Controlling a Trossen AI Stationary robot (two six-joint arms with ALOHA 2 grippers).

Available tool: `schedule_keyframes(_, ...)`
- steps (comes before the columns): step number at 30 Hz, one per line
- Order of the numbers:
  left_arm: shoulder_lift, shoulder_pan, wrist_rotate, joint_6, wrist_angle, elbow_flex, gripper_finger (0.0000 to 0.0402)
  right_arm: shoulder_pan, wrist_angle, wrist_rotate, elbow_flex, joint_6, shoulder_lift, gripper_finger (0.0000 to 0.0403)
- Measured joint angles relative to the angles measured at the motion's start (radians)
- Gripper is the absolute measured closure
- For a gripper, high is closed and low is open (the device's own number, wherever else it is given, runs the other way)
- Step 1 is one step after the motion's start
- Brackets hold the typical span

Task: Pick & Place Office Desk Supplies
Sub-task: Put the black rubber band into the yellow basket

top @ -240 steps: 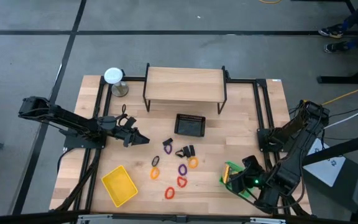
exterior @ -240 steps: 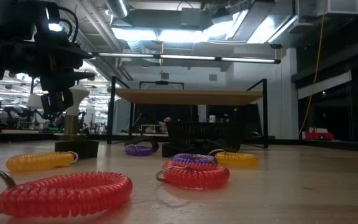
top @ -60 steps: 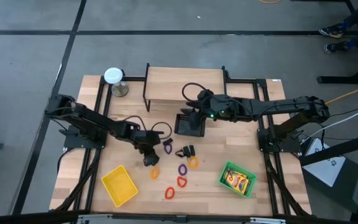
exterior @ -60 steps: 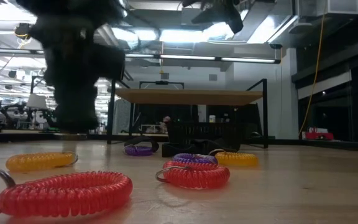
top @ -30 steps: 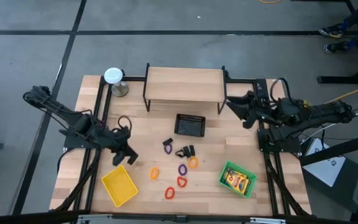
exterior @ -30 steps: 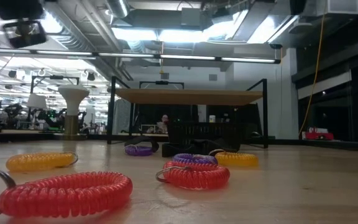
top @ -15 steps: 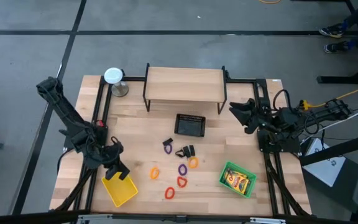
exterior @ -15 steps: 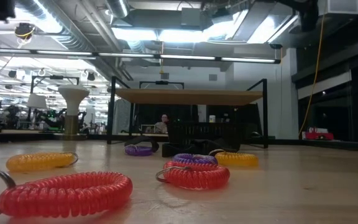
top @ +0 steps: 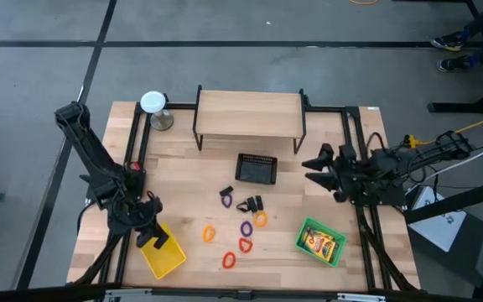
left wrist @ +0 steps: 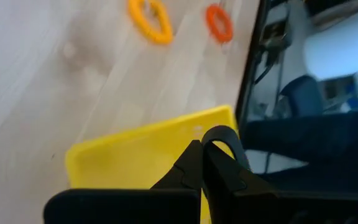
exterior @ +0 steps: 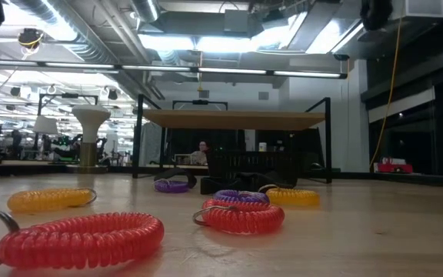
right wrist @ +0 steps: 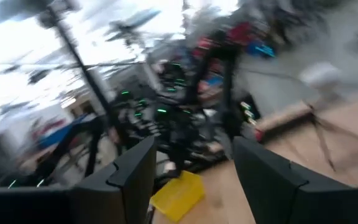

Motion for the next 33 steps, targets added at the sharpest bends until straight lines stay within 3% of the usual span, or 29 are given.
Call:
schedule_keyframes(3, 0.042, -0.01, 0.025, -0.001, -0.004, 0.0, 0.04, 0.0, 0.037, -0.062, 0.0, -0.054, -0.002, 0.0189)
schedule_keyframes(13, 0.226, -0.044, 0.046, -0.071, 0.028, 0.0, 0.0389, 0.0, 0.018, -0.053, 0.0, -0.05, -0.008, 0.0189)
schedule_keyframes(19, 0.302, -0.045, 0.12, -0.117, 0.084, 0.0, 0.0321, 0.0, 0.018, -0.053, 0.0, -0.041, -0.008, 0.0189)
schedule_keyframes(26, 0.294, -0.045, 0.112, -0.175, 0.114, 0.012, 0.023, 0.0, 0.018, -0.097, 0.0, -0.032, -0.008, 0.0189)
schedule_keyframes(33, 0.222, -0.035, 0.084, -0.13, 0.108, 0.071, 0.021, 0.0, 0.017, -0.111, 0.0, -0.039, -0.008, 0.0189)
